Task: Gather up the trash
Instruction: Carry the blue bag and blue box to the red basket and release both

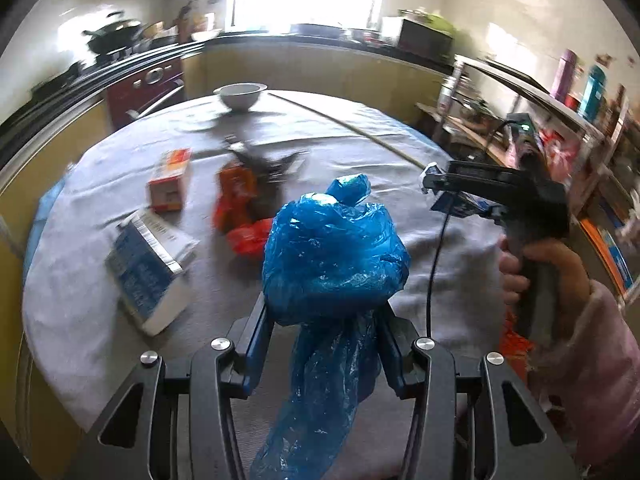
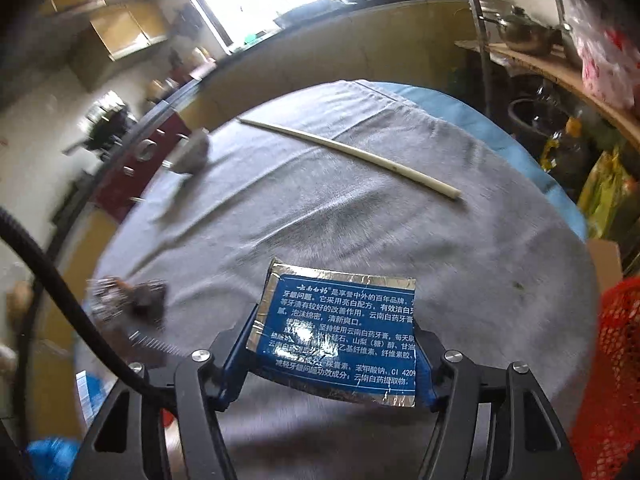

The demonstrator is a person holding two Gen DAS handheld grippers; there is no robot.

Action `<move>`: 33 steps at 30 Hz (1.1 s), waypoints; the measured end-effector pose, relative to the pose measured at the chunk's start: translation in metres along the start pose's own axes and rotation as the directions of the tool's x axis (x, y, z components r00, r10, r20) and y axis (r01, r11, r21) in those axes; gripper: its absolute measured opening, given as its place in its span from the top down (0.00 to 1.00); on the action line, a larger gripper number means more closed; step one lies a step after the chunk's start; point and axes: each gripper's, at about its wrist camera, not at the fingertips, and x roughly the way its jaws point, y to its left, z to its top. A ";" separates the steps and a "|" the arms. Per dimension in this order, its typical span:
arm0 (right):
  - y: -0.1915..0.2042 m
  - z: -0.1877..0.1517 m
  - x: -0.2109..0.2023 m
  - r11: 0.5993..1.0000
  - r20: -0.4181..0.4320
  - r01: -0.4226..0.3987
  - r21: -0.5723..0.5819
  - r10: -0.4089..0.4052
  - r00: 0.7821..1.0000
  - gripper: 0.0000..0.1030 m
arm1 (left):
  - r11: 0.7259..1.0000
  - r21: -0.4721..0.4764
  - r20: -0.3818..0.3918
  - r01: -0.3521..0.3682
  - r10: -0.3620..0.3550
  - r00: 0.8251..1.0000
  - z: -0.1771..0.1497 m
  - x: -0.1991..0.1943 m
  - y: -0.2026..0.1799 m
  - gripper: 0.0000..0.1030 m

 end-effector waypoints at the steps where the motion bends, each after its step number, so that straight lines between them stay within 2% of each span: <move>1: -0.008 -0.003 -0.011 1.000 0.007 -0.022 0.012 0.022 1.000 0.34 | 1.000 0.013 -0.005 0.022 -0.022 1.000 0.002 0.002 -0.007 0.51; 5: -0.046 -0.024 -0.060 0.996 0.054 -0.077 0.044 0.074 0.996 0.33 | 0.988 0.111 -0.030 0.104 -0.101 0.994 0.014 0.015 -0.050 0.51; 10: -0.121 -0.055 -0.112 0.983 0.101 -0.087 0.163 0.072 0.992 0.33 | 0.942 0.235 -0.117 0.238 -0.216 0.969 0.028 0.046 -0.118 0.51; 13: -0.169 -0.079 -0.138 0.966 0.112 -0.066 0.249 0.039 0.993 0.32 | 0.900 0.298 -0.167 0.317 -0.278 0.946 0.034 0.066 -0.166 0.50; 17: -0.222 -0.101 -0.159 0.929 0.123 -0.062 0.365 0.018 0.992 0.32 | 0.836 0.351 -0.244 0.421 -0.352 0.903 0.034 0.090 -0.230 0.49; 20: -0.248 -0.113 -0.166 0.900 0.128 -0.071 0.430 0.017 0.992 0.31 | 0.807 0.367 -0.301 0.463 -0.369 0.880 0.031 0.109 -0.267 0.47; 23: -0.264 -0.118 -0.169 0.887 0.133 -0.062 0.458 0.000 0.991 0.30 | 0.795 0.395 -0.322 0.461 -0.350 0.880 0.027 0.120 -0.292 0.39; 27: -0.279 -0.120 -0.176 0.870 0.179 -0.100 0.483 0.014 0.984 0.26 | 0.811 0.380 -0.320 0.444 -0.334 0.886 0.026 0.125 -0.293 0.37; 29: -0.285 -0.117 -0.182 0.873 0.211 -0.067 0.484 -0.042 0.976 0.26 | 0.819 0.372 -0.309 0.437 -0.335 0.890 0.028 0.123 -0.284 0.37; 31: -0.293 -0.115 -0.185 0.870 0.235 -0.039 0.492 -0.090 0.968 0.26 | 0.833 0.369 -0.291 0.412 -0.318 0.903 0.028 0.118 -0.273 0.36; 33: -0.307 -0.115 -0.185 0.845 0.241 0.001 0.535 -0.154 0.958 0.26 | 0.844 0.359 -0.273 0.397 -0.312 0.910 0.026 0.110 -0.259 0.36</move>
